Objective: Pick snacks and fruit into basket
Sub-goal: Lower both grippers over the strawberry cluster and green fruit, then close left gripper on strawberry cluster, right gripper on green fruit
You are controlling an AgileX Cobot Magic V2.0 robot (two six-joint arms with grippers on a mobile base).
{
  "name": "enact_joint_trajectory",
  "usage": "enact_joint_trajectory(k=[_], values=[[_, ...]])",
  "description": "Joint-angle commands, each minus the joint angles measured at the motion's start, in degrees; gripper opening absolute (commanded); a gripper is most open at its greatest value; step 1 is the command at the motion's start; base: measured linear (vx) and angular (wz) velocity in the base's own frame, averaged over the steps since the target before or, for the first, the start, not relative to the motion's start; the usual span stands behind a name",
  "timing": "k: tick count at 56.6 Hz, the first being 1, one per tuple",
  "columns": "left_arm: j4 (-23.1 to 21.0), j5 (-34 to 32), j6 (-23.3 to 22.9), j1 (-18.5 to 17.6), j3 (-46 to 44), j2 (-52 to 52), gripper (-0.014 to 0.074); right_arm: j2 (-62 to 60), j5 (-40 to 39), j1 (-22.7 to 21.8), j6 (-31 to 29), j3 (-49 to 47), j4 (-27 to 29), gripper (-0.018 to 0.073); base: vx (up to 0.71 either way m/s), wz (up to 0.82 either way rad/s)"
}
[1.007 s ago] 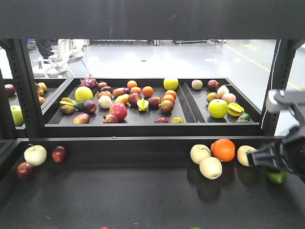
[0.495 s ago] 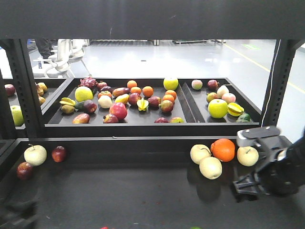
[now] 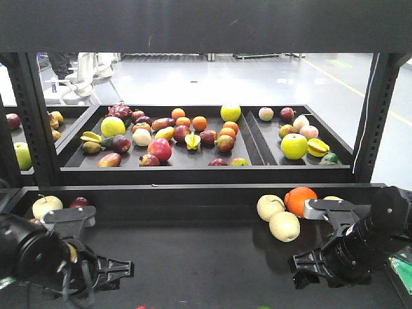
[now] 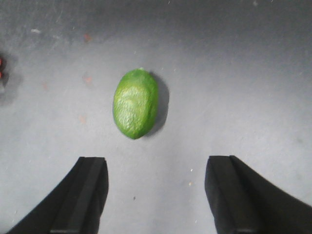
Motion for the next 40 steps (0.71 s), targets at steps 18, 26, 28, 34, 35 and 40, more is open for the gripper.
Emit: enact_joint_trajectory(k=[18,26,28,34,35,40], values=[[-18.75,6.75,26.08,3.57,-18.05,15.98,0.0531,-2.69,-2.75,-0.32,-1.09,-1.7,2.04,0.0492,0.0,0.0],[-15.95,7.13,26.15,3.5,-20.64,19.89,0.0531,-2.69,-2.75,-0.32,-1.09,-1.7,2.04,0.0492,0.0,0.0],[-16.16,7.43,26.15,3.5,-20.96,20.58,0.0531,-2.69,-2.69,-0.32,-1.09,-1.7,2.04,0.0492,0.0,0.0],[-16.6,8.26,26.15,3.39,-21.43,22.34,0.0531,-2.69,-2.69,-0.32,-1.09,-1.7,2.04,0.0492,0.0,0.0],[-16.6,8.37,26.15,3.39,-21.37,22.66,0.0531,-2.69,-2.69,-0.32,-1.09,-1.7,2.04,0.0492,0.0,0.0],[-17.4,8.87,26.21,3.3,-21.37,23.76,0.0531,-2.69,-2.69,-0.32,-1.09,-1.7,2.04,0.0492,0.0,0.0]])
